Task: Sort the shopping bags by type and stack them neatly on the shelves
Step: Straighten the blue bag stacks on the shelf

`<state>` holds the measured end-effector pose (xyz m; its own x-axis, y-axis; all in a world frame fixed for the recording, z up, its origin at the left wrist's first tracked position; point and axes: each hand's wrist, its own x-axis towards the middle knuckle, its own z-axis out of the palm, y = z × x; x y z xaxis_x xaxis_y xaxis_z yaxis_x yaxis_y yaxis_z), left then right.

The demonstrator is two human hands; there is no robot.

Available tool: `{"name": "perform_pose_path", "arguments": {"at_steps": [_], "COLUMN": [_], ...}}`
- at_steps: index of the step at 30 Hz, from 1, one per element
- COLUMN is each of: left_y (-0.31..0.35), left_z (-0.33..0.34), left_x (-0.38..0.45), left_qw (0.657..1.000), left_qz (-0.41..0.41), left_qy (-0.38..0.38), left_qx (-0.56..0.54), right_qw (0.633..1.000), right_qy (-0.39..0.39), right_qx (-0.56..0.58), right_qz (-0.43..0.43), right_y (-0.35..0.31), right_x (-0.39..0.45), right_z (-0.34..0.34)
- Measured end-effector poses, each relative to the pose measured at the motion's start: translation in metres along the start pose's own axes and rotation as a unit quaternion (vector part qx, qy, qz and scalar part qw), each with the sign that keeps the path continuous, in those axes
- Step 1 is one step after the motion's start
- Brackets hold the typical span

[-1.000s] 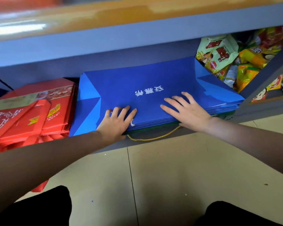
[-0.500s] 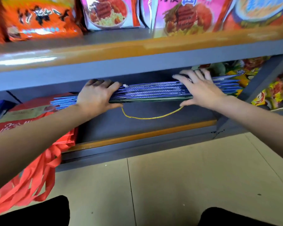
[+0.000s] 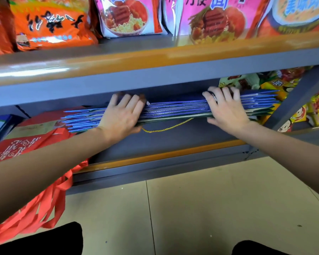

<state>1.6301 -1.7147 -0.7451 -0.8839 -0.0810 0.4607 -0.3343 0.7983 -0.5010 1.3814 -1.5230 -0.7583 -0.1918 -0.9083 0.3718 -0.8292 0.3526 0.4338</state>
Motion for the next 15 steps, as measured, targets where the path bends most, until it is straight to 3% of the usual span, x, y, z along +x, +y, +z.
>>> {"name": "perform_pose_path", "arguments": {"at_steps": [6, 9, 15], "left_y": [0.056, 0.078, 0.072], "left_z": [0.039, 0.049, 0.042], "left_x": [-0.056, -0.069, -0.07], "left_qw": [0.988, 0.976, 0.95], "left_qz": [0.101, 0.095, 0.059], "left_qy": [-0.092, -0.179, -0.246], "left_qx": [-0.071, -0.079, -0.183], "right_qw": [0.99, 0.987, 0.981], "right_qy": [-0.057, -0.084, -0.12], "right_qx": [-0.013, 0.011, 0.041], "right_qz": [-0.13, -0.136, -0.145], "right_y": [-0.02, -0.033, -0.031], "right_x": [-0.063, -0.072, -0.07], "right_z": [0.038, 0.046, 0.049]}}
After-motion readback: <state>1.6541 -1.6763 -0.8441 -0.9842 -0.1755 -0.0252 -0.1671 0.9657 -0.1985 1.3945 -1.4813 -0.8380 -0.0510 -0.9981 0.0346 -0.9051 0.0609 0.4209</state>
